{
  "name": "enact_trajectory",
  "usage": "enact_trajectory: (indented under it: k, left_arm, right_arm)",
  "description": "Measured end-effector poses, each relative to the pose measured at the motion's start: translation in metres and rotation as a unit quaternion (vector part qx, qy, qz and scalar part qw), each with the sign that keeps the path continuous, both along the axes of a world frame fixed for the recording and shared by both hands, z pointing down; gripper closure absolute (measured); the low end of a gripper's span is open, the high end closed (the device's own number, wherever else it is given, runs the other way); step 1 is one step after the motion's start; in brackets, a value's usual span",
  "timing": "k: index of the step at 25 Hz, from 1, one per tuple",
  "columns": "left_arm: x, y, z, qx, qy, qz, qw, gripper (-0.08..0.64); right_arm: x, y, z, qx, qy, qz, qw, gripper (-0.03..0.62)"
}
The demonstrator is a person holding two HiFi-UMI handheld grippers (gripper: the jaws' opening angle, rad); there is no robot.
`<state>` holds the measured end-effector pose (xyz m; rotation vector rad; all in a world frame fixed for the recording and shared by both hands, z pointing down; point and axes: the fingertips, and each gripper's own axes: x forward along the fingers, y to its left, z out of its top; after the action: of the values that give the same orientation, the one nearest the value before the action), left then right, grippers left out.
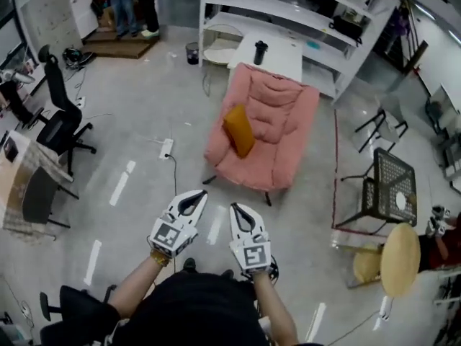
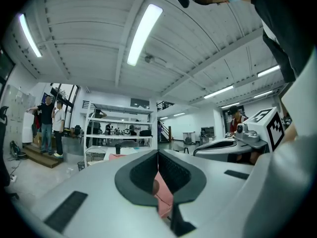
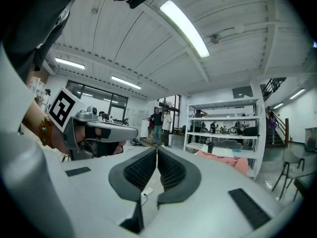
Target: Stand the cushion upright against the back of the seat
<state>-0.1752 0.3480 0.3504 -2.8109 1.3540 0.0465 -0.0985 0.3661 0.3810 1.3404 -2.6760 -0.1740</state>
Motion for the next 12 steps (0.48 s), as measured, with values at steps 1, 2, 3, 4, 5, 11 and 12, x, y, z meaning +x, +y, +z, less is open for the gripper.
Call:
enact_trajectory:
  k: [1,2,3,4,5,11,12]
  left_arm:
    - [0.007,0.0,0.002,-0.008,-0.008,0.003,0.9999,0.546]
    - [0.013,-0.001,0.004,-0.014,-0.015,0.008,0.9997,0.546]
    - [0.019,-0.001,0.004,-0.016,-0.02,0.013,0.9996,0.546]
    - [0.023,-0.002,0.004,-0.014,-0.021,0.015,0.9996,0.546]
    - [0.026,-0.002,0.005,-0.013,-0.021,0.017,0.9996,0.546]
    - [0.042,-0.006,0.011,-0.024,-0.034,0.014,0.999,0.546]
    - [0.045,-0.006,0.013,-0.026,-0.035,0.013,0.9989,0.546]
  right_arm:
    - [0.006,-0.001,0.0,0.0,-0.001,0.008,1.0,0.575]
    - [0.011,-0.002,0.0,-0.003,-0.006,0.018,1.0,0.575]
    - [0.015,-0.004,-0.002,-0.006,-0.012,0.026,1.0,0.575]
    - [0.017,-0.005,-0.005,-0.009,-0.018,0.03,0.999,0.576]
    - [0.019,-0.006,-0.007,-0.009,-0.02,0.031,0.999,0.575]
    - [0.037,-0.009,0.003,-0.006,-0.015,0.034,0.999,0.575]
    - [0.039,-0.009,0.005,-0.008,-0.016,0.034,0.999,0.576]
